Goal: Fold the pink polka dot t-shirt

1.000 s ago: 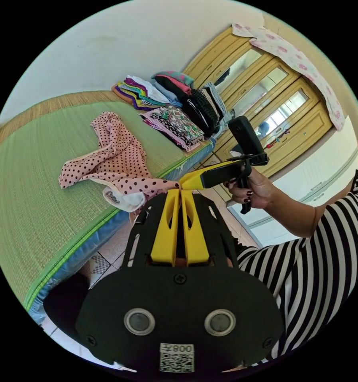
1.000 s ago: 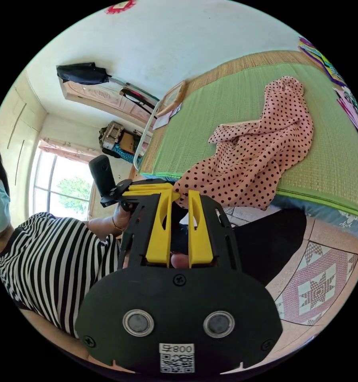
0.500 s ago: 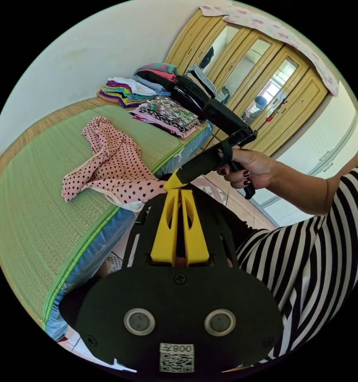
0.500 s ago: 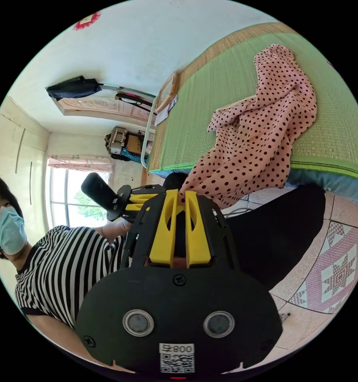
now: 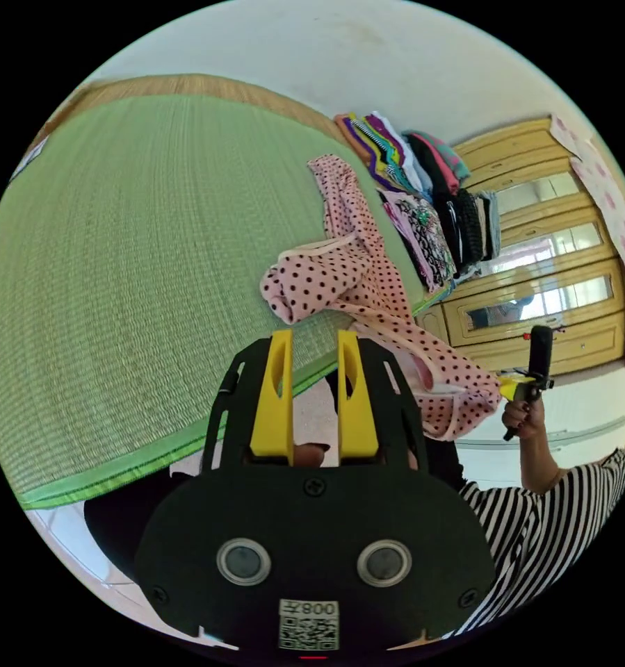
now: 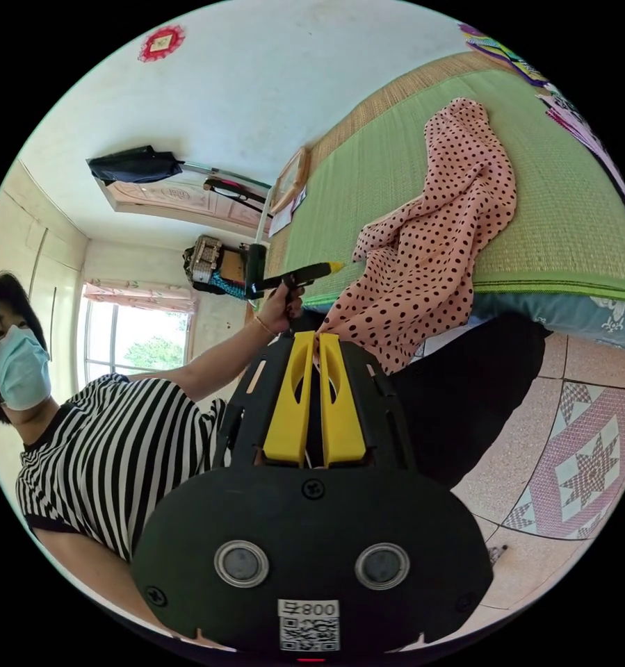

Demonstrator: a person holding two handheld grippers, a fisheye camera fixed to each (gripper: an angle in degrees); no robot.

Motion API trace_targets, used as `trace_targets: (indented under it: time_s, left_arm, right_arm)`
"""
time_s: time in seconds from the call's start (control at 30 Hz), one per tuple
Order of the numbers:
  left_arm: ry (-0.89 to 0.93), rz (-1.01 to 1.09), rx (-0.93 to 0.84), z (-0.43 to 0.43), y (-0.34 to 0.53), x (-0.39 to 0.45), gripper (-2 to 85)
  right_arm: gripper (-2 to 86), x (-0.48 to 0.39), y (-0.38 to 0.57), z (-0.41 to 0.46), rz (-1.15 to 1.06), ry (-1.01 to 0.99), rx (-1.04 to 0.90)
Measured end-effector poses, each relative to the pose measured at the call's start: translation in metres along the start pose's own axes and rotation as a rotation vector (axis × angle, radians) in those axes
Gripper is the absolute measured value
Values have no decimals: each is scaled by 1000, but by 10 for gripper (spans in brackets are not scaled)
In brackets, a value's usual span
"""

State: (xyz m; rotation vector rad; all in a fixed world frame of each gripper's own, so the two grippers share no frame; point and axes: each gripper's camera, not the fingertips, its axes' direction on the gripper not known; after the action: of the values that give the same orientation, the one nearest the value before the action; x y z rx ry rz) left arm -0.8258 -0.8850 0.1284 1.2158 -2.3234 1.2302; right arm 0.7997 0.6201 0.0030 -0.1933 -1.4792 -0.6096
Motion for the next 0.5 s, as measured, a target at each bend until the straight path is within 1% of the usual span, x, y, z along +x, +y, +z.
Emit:
trace_targets:
  time_s: [0.13, 0.3, 0.43, 0.5]
  left_arm:
    - [39, -42, -49, 11, -23, 7, 86]
    - [-2, -6, -108, 11, -32, 47, 24]
    - [66, -1, -47, -19, -18, 70, 12]
    - [126, 12, 17, -52, -4, 86, 9]
  right_arm:
    - [8, -13, 11, 1, -1, -3, 10]
    - [8, -35, 27, 6, -4, 7, 6]
    - [8, -52, 40, 4, -15, 20, 20]
    - [8, -67, 50, -2, -27, 46, 38]
